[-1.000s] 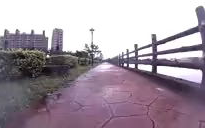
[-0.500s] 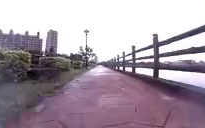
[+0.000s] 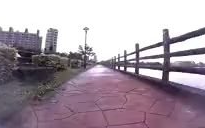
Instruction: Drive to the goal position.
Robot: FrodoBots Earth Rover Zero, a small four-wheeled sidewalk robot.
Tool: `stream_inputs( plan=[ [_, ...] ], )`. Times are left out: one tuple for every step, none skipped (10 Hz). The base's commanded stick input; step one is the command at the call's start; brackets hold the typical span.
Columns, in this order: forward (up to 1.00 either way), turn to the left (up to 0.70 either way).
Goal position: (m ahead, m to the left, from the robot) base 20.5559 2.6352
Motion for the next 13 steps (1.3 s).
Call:
stream_inputs(
  plan=[
    [1.0, -0.01],
    [1.0, -0.01],
    [1.0, -0.01],
    [1.0, -0.01],
    [1.0, -0.01],
    [1.0, -0.01],
    [1.0, -0.01],
    [1.0, -0.01],
    [1.0, -0.01],
    [1.0, -0.01],
    [1.0, -0.06],
    [1.0, -0.38],
    [1.0, -0.4]
  ],
)
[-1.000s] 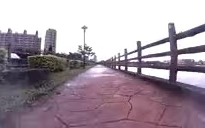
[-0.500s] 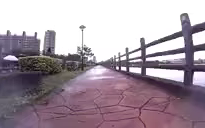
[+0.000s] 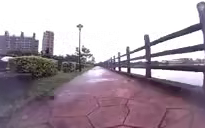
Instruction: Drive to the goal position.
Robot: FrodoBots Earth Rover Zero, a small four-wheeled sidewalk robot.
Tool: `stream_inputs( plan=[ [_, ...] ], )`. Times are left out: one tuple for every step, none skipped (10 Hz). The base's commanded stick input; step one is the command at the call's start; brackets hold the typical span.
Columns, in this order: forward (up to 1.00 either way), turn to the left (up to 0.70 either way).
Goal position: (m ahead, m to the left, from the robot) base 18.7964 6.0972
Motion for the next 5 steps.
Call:
stream_inputs(
  plan=[
    [1.0, -0.22],
    [1.0, -0.04],
    [1.0, -0.01],
    [1.0, -0.01],
    [1.0, -0.01]
  ],
)
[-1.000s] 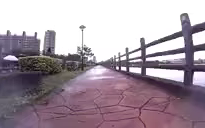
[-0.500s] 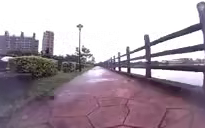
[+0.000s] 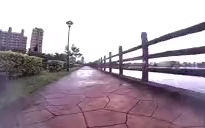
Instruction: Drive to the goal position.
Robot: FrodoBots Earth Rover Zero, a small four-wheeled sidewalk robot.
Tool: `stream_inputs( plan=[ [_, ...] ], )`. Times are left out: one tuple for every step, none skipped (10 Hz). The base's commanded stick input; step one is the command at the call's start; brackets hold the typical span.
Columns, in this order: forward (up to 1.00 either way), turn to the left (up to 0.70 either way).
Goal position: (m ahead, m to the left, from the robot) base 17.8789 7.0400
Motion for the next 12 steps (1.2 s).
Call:
stream_inputs(
  plan=[
    [1.0, -0.01],
    [1.0, -0.01],
    [1.0, -0.01],
    [1.0, -0.01],
    [1.0, -0.01],
    [1.0, -0.01],
    [1.0, -0.01],
    [1.0, -0.01],
    [1.0, -0.01],
    [1.0, -0.01],
    [1.0, -0.01],
    [1.0, -0.01]
  ],
)
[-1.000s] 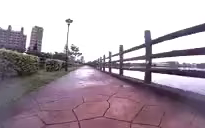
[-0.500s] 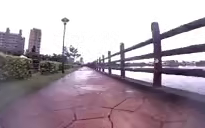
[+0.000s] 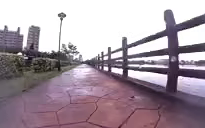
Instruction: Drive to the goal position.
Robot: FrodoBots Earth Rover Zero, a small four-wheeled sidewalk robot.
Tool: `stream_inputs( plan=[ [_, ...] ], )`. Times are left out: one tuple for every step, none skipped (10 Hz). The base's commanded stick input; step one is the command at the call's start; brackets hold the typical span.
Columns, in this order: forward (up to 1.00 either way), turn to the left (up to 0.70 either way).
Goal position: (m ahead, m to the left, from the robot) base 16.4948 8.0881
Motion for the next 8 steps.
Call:
stream_inputs(
  plan=[
    [1.0, 0.1],
    [1.0, 0.29],
    [1.0, 0.39],
    [1.0, 0.39],
    [1.0, 0.34],
    [1.0, 0.01],
    [1.0, -0.01],
    [1.0, 0.11]
  ],
)
